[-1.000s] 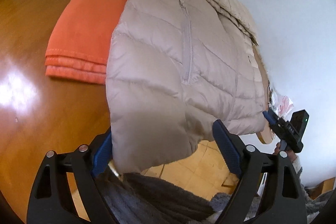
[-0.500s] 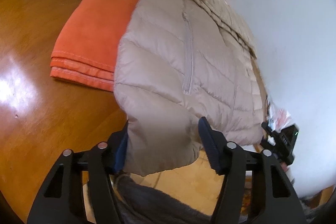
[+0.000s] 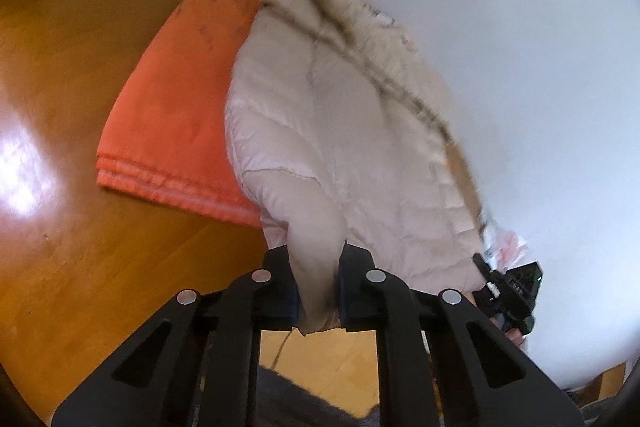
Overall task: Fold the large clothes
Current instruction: 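Carry the hem with both grippers toward the collar, folding the jacket in half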
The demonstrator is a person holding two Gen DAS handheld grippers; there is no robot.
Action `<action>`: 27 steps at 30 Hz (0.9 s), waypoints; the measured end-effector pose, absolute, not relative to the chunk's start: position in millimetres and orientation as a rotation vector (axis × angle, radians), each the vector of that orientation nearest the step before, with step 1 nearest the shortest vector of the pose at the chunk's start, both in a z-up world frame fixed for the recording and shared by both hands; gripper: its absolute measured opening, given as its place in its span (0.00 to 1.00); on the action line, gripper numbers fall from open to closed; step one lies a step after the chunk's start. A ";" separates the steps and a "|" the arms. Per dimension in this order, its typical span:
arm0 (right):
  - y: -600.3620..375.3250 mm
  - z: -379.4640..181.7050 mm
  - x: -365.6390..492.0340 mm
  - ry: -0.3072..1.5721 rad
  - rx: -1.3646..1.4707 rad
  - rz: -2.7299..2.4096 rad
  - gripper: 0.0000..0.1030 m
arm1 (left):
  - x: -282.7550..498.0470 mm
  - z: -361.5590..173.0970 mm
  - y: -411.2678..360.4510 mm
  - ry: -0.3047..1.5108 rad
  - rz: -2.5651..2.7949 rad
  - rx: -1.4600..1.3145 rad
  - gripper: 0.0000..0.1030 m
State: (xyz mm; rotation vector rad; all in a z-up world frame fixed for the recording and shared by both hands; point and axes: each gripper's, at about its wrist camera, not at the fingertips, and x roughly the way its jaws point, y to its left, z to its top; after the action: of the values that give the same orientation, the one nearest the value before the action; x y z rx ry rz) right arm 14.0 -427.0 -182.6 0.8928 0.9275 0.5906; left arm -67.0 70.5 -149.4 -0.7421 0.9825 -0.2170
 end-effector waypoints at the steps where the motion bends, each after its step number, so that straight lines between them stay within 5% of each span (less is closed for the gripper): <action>1: -425.2 -174.5 17.3 0.911 0.894 0.604 0.09 | -66.3 -144.6 70.1 0.970 -0.220 -0.747 0.13; 27: -390.6 -88.0 128.8 0.731 0.966 0.613 0.09 | 42.9 -54.4 102.6 0.766 -0.322 -0.827 0.11</action>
State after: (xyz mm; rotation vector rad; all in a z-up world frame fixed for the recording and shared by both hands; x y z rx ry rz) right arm 128.8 -390.6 -88.0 0.9664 0.7315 0.6132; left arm 42.9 102.6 -54.4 -0.8274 0.7664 -0.3216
